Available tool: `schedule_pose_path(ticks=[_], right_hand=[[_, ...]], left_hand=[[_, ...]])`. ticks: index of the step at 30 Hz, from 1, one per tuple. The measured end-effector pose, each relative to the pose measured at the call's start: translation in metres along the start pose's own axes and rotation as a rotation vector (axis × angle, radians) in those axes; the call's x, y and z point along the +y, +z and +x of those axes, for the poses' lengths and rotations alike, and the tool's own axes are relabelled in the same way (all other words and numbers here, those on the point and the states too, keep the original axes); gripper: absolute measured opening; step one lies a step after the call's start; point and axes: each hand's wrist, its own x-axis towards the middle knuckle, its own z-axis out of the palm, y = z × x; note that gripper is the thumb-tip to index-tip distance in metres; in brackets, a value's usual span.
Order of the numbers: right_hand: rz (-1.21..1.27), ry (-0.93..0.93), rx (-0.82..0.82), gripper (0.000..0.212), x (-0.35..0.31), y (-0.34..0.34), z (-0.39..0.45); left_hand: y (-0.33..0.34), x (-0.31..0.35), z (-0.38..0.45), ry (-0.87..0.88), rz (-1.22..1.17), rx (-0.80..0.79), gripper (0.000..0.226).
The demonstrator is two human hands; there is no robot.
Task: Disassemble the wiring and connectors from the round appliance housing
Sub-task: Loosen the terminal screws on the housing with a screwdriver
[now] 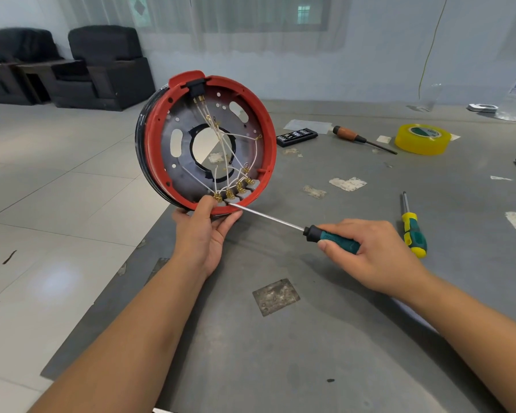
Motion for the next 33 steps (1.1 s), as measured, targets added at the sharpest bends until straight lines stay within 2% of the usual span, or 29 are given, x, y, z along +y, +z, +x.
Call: schedule_pose_path(ticks=[6,28,33], right_hand=[[0.021,0.008,0.003,0.028,0.006,-0.005,0.0],[0.041,0.043,-0.015,0.027,0.012,-0.01,-0.001],[0.024,0.032,-0.049,0.047,0.009,-0.007,-0.004]], left_hand=[[0.001,-0.001,-0.004,0.014,0.042,-0.022,0.06],[0.001,0.001,-0.008,0.01,0.116,-0.085,0.058],[0.0,0.001,-0.008,-0.01,0.083,-0.095,0.057]])
